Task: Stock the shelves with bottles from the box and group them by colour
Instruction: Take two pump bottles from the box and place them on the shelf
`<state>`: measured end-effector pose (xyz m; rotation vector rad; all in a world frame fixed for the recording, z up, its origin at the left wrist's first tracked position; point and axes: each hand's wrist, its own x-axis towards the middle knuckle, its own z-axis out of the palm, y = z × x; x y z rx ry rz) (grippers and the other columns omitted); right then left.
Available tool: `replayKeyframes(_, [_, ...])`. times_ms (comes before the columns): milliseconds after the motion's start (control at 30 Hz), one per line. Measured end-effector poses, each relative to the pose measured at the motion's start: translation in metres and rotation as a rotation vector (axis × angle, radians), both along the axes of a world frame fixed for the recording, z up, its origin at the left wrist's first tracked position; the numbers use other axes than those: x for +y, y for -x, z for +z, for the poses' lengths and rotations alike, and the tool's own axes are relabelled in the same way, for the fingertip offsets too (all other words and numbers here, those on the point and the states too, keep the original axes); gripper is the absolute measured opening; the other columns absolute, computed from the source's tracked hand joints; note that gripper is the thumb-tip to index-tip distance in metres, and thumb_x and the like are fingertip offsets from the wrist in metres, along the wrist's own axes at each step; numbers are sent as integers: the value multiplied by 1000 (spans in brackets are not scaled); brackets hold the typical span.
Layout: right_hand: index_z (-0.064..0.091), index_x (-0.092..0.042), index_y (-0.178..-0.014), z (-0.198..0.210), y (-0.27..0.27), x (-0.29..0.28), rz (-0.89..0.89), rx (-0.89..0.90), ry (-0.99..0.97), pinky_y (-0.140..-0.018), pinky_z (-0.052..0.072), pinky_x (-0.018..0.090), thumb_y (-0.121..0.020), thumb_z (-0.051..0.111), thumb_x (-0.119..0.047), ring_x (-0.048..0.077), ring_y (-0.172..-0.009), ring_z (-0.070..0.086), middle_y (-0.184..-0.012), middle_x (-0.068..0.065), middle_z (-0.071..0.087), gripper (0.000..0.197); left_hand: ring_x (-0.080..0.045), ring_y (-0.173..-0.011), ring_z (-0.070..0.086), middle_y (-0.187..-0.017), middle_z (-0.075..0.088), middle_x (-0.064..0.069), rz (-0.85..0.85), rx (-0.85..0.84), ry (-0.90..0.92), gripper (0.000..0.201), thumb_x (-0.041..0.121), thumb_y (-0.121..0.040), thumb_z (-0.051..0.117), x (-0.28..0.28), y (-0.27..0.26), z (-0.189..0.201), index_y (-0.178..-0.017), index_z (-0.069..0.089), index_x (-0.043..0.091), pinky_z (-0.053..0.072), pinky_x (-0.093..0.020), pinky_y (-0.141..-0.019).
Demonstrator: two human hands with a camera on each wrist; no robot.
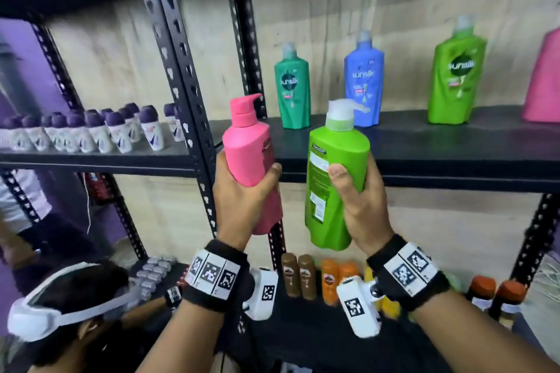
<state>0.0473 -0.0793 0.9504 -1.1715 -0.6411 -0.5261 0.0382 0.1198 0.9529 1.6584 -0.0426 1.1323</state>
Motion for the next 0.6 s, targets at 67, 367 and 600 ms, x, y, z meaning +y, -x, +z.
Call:
replayKeyframes(67, [61, -26, -128, 28, -3, -1, 36, -33, 0, -91, 56, 43, -87, 71, -58, 24, -104, 70, -117, 3, 73, 53, -16, -84, 68, -94, 66, 12, -8, -43, 8, 59, 53, -64, 87, 4, -5, 26, -108, 52, 36, 59, -50, -76])
replayKeyframes(367, [62, -31, -121, 119, -13, 11, -43, -153, 19, -97, 54, 42, -88, 66, -62, 17, -109, 69, -116, -4, 72, 46, -12, -81, 69, -93, 67, 10, 34, -88, -22, 65, 52, -61, 86, 8, -28, 100, -111, 52, 29, 60, -43, -73])
replayKeyframes(600, [59, -33, -127, 122, -41, 22, -118, -147, 110, -93, 55, 37, -85, 64, -70, 9, -103, 70, -110, -12, 73, 57, -3, -75, 66, -89, 65, 12, 46, -65, -52, 60, 55, -60, 84, 6, -49, 99, -105, 47, 38, 55, -29, -63])
